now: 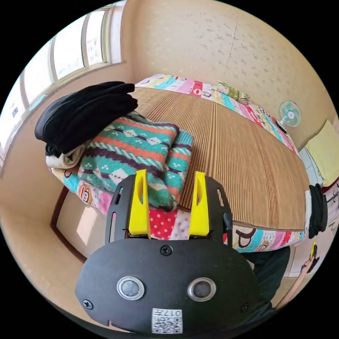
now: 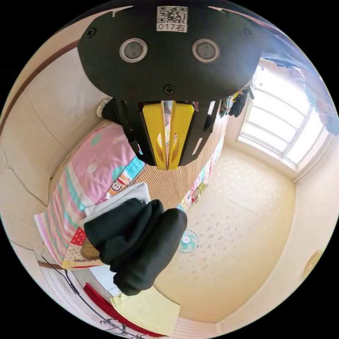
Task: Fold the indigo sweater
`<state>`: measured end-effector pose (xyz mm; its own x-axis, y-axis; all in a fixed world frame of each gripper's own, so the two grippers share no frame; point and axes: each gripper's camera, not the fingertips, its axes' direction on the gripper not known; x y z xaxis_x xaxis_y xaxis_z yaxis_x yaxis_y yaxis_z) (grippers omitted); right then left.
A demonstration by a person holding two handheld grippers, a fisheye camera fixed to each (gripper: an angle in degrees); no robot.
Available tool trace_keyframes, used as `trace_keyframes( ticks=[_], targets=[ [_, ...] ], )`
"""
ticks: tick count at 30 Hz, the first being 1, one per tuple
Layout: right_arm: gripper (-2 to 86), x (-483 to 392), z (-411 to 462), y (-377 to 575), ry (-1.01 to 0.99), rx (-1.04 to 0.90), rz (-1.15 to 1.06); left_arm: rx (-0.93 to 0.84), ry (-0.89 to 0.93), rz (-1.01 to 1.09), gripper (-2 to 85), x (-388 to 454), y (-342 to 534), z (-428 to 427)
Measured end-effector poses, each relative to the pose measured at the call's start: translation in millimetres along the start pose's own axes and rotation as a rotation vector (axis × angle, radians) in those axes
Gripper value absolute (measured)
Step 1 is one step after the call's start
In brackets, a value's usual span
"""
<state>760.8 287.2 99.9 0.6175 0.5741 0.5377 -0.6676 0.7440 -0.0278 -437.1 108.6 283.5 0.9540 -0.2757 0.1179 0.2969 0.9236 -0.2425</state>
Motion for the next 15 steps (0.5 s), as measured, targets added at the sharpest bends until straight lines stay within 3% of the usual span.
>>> trace_keyframes(
  ticks=[4,8,11,15],
  targets=[
    [0.4,-19.1,58.7,23.8,-0.115,-0.153,0.004,0.072,0.054,-0.137,7.6,-17.9,-0.9,1.8],
    [0.5,-64.3,98.1,37.6,-0.131,-0.246,-0.101,0.105,0.621,-0.317,3.5,-42.4,11.0,-3.4],
    [0.7,-111.2,144.1,57.9,-0.09,-0.321,-0.206,0.073,0.702,-0.154,2.7,-13.3,36.4,-15.3],
    [1.3,-178.4,242.0,113.8,-0.125,-0.581,-0.34,-0.001,0.747,0.036,2.1,42.5,110.2,-26.0]
  ],
)
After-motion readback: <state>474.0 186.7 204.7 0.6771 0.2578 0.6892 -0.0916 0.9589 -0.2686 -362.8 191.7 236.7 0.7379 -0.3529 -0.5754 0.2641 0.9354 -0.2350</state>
